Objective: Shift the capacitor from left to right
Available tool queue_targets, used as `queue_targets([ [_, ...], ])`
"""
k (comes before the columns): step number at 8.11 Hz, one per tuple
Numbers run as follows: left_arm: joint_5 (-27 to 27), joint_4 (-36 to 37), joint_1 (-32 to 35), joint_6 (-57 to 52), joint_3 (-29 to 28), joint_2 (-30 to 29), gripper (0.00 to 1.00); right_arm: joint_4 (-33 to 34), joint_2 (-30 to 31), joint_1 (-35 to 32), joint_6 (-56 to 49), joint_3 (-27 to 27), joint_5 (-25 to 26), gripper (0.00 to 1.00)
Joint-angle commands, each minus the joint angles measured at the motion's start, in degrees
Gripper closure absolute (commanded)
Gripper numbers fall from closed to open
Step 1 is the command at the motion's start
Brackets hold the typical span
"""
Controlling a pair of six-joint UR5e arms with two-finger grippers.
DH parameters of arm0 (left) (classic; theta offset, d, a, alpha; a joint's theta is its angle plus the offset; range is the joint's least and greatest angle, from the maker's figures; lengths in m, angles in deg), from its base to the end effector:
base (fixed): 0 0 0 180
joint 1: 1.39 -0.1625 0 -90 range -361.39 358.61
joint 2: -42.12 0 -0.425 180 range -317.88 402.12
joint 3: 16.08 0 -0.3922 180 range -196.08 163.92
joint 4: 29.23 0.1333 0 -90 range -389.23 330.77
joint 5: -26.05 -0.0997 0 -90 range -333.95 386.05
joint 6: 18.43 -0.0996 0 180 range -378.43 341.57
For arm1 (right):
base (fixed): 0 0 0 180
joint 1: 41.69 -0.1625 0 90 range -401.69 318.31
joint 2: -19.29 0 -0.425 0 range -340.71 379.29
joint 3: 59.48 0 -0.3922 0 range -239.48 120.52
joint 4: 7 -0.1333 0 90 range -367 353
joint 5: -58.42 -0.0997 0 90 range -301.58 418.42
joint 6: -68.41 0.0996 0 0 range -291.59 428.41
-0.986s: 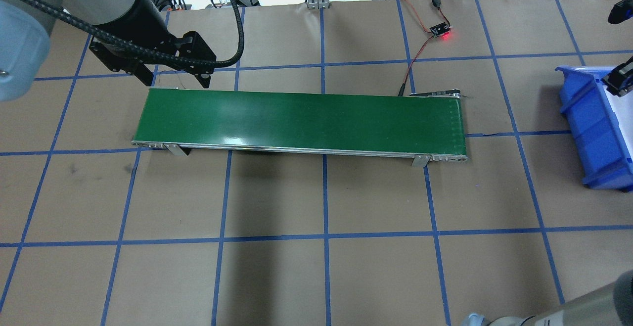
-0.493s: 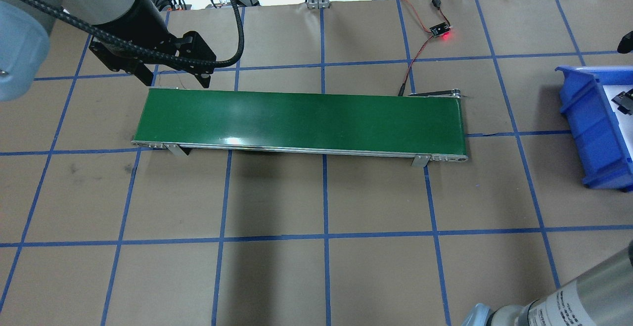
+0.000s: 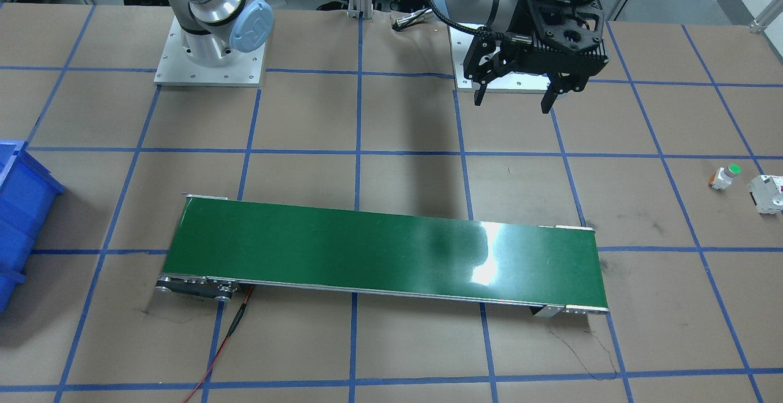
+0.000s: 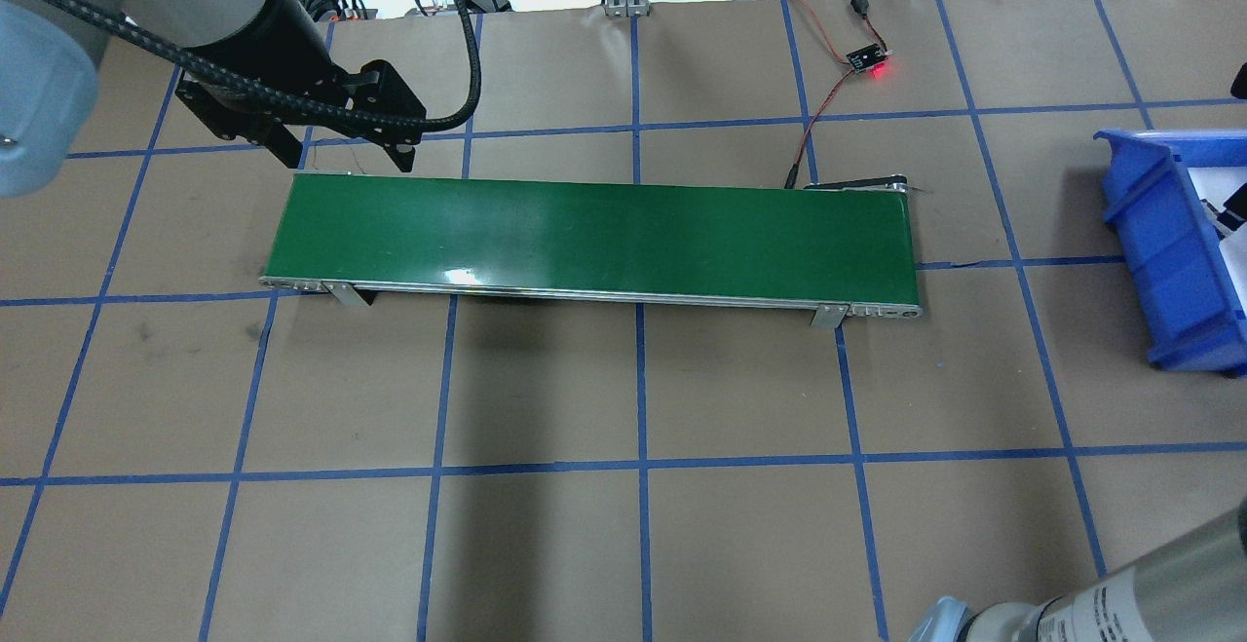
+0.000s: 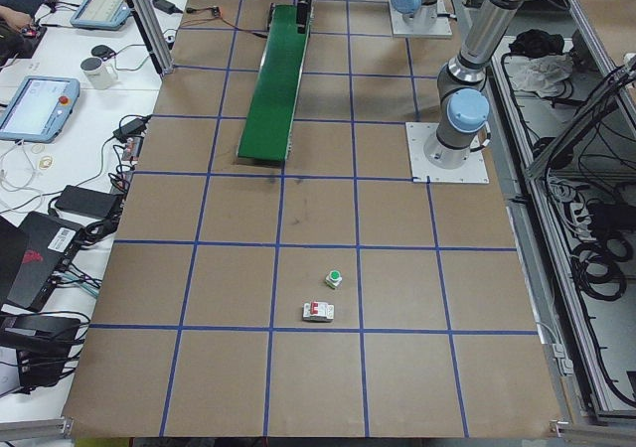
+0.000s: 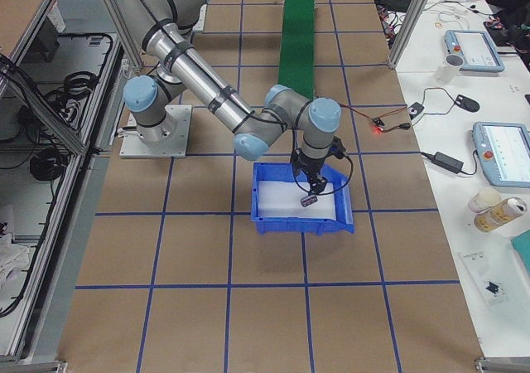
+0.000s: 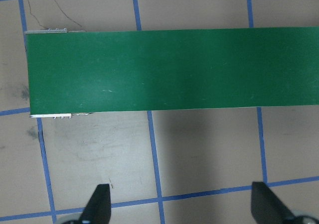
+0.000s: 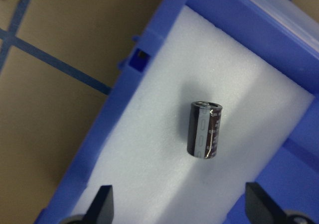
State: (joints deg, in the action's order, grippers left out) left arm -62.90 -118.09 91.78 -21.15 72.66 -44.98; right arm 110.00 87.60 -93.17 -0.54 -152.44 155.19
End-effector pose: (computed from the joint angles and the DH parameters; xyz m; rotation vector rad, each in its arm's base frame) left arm -0.1614 -0.4699 0.5255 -0.1616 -3.1154 0.1443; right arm -0.2893 -0.5586 0.2991 0.7934 -2.9313 -0.1080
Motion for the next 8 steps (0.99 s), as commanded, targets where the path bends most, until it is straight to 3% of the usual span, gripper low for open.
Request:
queue_targets([
  [1,0.0,0.0,0.0,0.0,0.0,0.0,0.0,-11.7,10.1,-3.0,4.6,0.2,-5.0,0.0],
  [5,0.0,0.0,0.0,0.0,0.0,0.0,0.0,-31.2,23.1,-18.8,33.7,0.9,-4.9,0.0],
  [8,0.0,0.0,0.0,0.0,0.0,0.0,0.0,-34.0,26.3,-35.6,56.1,1.0,-5.1,0.0],
])
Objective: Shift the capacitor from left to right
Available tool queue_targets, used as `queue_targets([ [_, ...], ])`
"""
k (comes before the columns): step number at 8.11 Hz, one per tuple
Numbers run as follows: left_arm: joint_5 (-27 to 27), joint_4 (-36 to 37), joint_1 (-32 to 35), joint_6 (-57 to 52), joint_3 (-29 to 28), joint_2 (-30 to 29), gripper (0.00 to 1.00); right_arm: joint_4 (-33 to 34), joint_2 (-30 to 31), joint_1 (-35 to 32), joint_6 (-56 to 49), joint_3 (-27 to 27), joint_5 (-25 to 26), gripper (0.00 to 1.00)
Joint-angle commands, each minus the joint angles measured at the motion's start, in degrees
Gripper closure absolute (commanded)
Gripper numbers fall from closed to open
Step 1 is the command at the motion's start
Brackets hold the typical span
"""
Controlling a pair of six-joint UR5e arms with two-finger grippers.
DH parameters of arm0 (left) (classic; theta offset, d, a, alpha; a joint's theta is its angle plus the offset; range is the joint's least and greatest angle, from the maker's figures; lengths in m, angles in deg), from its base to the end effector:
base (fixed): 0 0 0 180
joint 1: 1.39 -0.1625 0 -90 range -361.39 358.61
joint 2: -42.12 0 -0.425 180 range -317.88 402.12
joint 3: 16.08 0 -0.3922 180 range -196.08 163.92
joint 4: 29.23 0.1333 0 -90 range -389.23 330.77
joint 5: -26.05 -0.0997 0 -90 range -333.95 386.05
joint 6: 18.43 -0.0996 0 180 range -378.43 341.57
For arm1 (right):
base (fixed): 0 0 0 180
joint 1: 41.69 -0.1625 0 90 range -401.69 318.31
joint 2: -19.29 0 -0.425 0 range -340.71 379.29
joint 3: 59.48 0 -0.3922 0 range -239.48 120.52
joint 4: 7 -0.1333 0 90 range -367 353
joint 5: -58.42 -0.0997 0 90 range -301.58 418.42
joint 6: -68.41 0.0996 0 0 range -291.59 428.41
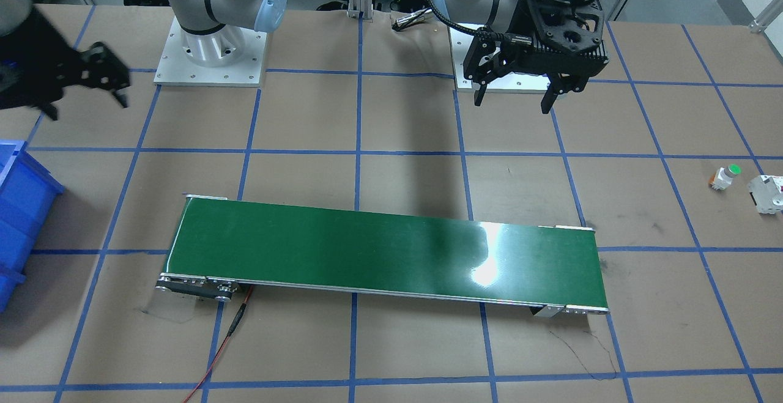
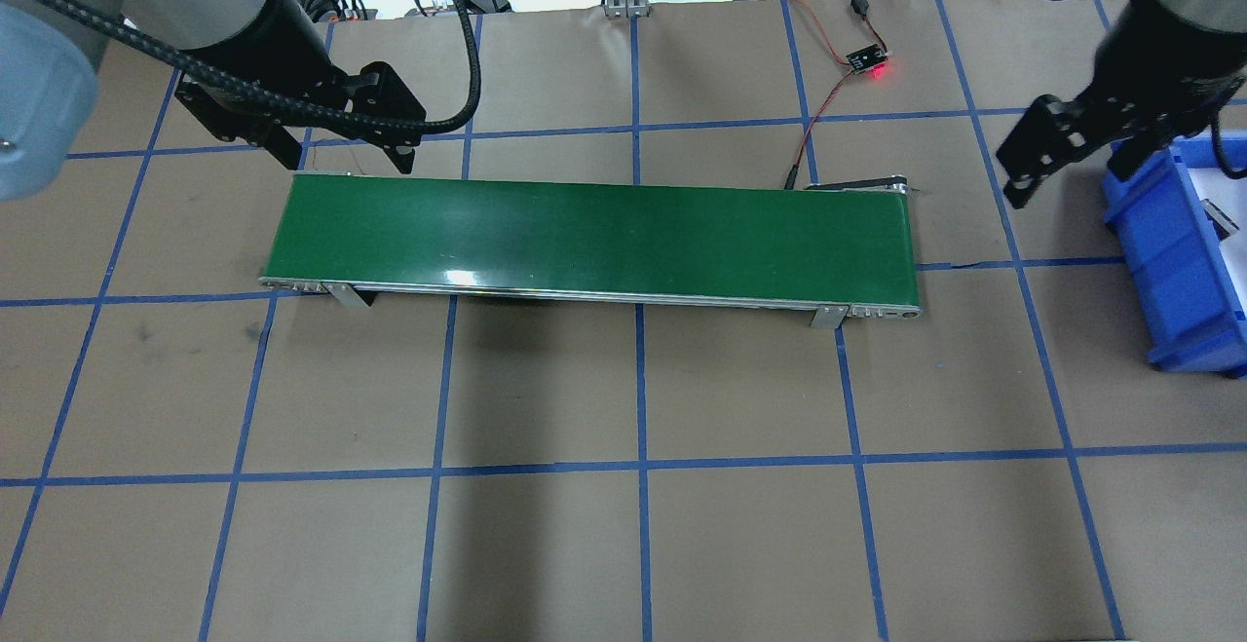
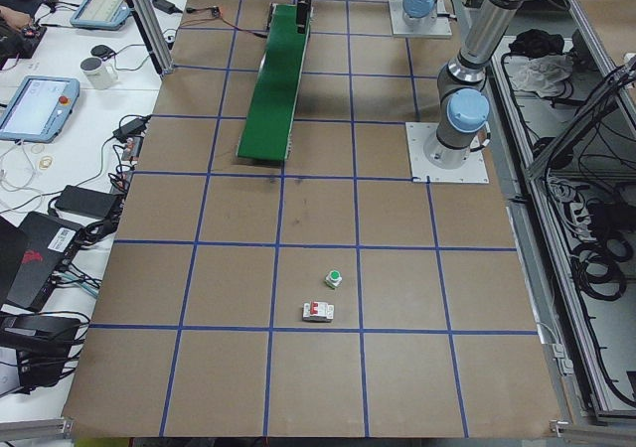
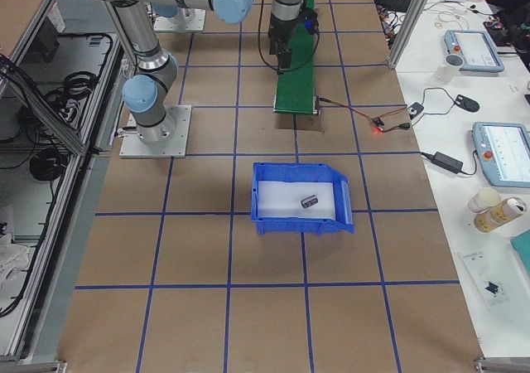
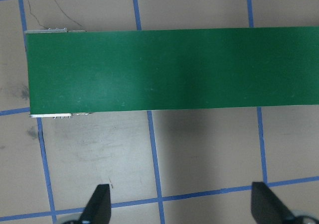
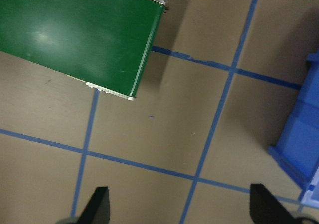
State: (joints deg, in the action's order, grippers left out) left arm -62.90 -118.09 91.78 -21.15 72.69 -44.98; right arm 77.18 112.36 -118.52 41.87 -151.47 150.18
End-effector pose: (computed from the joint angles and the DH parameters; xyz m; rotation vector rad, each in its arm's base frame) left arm -0.1614 -0.4699 0.5252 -0.1616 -3.1154 0.1435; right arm 0.0219 -0.4781 0.4868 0.3672 -3.1162 -0.1385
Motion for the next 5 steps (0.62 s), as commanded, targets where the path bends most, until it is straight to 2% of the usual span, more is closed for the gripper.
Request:
queue_targets([
  [1,0.0,0.0,0.0,0.0,0.0,0.0,0.0,-1.0,1.2,-14.0,19.5,0.1,0.1,0.0],
  [5,0.0,0.0,0.0,0.0,0.0,0.0,0.0,-0.9,1.1,-15.5,21.4,0.3,-0.1,0.0],
])
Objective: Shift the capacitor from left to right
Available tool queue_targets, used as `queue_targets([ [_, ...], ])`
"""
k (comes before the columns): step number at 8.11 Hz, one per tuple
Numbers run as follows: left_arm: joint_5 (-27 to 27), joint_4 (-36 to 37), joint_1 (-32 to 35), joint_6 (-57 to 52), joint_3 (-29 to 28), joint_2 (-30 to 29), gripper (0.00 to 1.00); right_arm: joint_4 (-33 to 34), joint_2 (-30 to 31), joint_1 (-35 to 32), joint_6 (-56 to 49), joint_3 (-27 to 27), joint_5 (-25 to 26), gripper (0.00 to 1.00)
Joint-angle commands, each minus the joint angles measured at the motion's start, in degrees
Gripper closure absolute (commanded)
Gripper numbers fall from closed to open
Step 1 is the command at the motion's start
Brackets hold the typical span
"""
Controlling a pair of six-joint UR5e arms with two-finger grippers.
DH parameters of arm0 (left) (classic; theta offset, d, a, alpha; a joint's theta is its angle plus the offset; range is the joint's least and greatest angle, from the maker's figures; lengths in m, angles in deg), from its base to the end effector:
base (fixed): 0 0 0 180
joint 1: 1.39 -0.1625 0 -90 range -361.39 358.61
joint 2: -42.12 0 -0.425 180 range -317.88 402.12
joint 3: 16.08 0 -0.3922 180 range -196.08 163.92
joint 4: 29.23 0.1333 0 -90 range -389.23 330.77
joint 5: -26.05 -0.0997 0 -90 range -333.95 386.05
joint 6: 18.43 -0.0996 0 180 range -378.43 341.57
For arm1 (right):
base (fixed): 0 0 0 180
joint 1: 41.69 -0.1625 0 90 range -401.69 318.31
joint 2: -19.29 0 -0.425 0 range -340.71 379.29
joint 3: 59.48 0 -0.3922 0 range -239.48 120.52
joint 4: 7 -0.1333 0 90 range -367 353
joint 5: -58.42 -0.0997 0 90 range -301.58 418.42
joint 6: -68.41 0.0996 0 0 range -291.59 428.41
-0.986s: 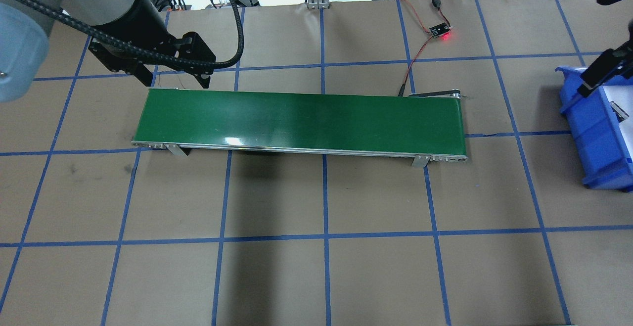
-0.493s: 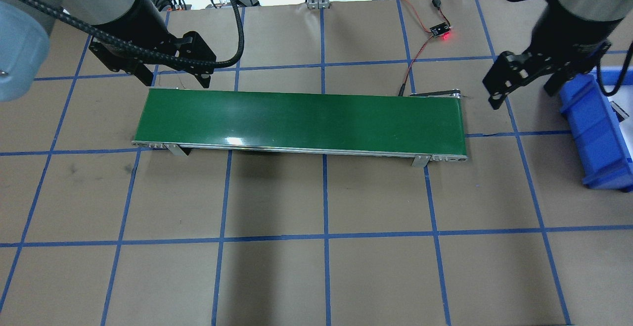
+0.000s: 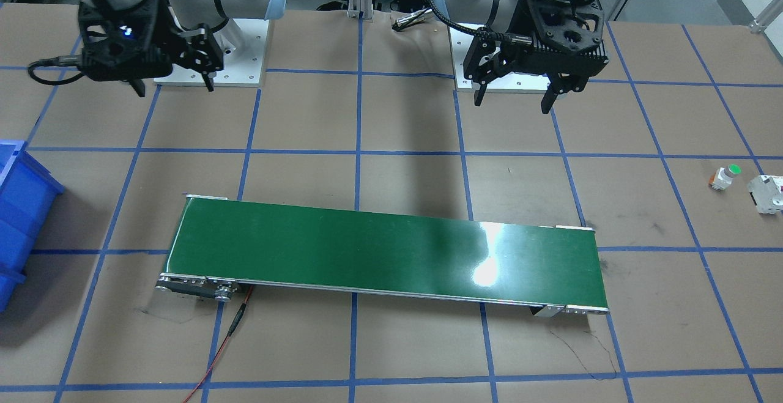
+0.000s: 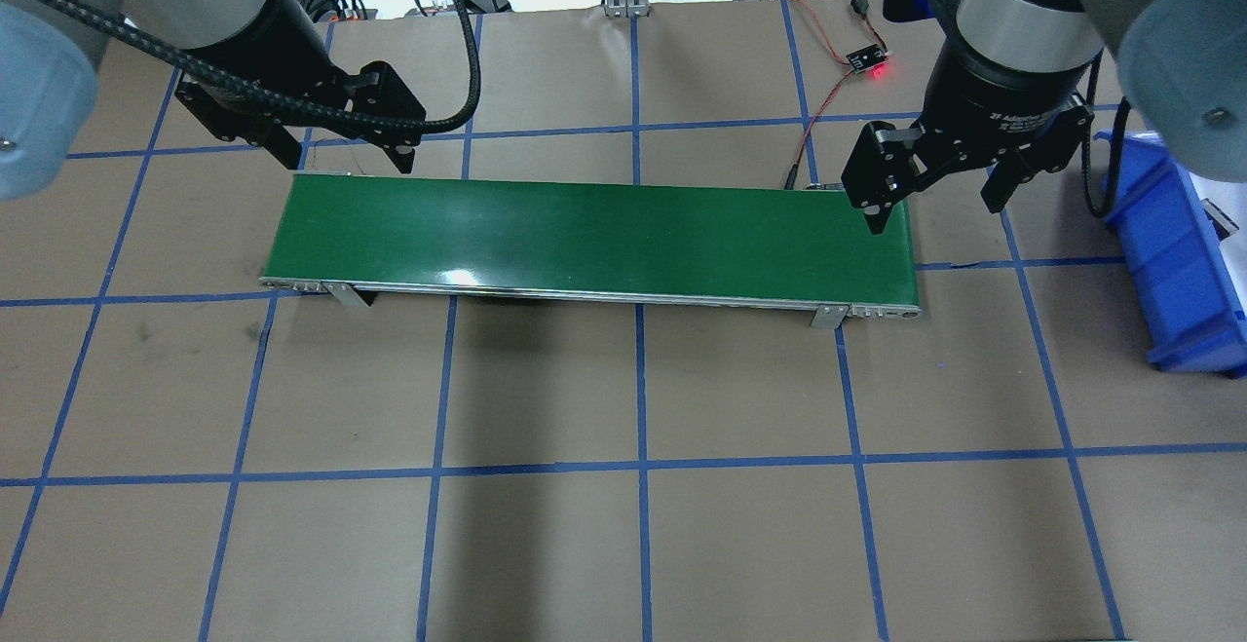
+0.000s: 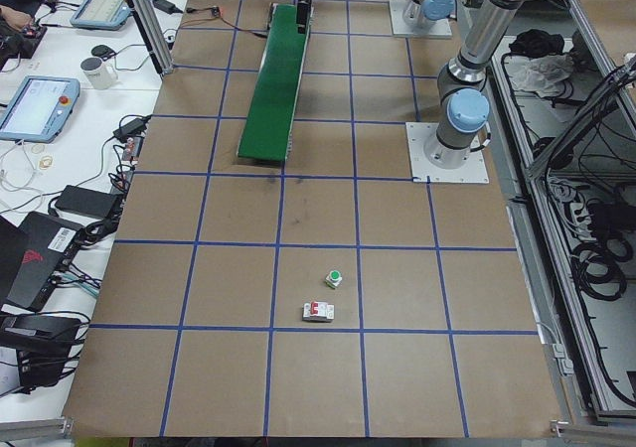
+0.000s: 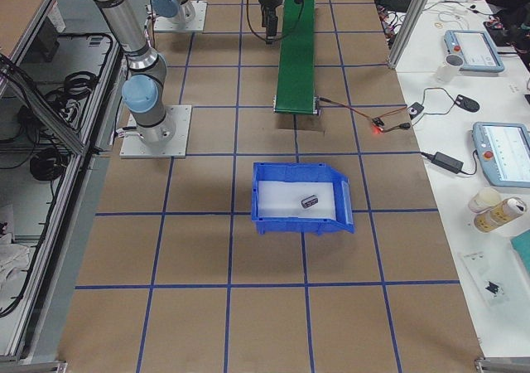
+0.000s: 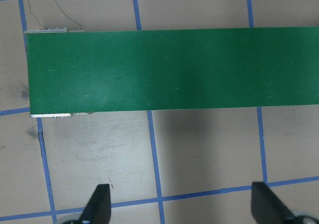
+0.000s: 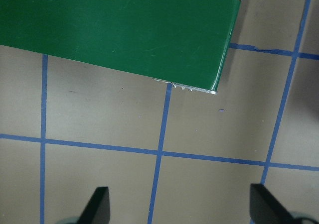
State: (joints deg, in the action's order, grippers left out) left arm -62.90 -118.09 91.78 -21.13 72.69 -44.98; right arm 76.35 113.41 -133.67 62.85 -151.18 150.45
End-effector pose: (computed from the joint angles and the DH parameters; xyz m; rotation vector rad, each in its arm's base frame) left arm -0.1614 -0.4699 0.5252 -0.1610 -3.1155 0.1435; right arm 0.1454 -0.4486 0.4963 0.2063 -3.0995 -0.1164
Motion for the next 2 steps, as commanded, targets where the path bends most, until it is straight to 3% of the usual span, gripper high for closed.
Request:
queue_targets([
  [1,0.0,0.0,0.0,0.0,0.0,0.0,0.0,0.0,0.0,-0.4,0.3,0.1,-0.2,0.0],
  [2,0.0,0.0,0.0,0.0,0.0,0.0,0.0,0.1,-0.1,-0.3,0.0,0.1,-0.2,0.0],
])
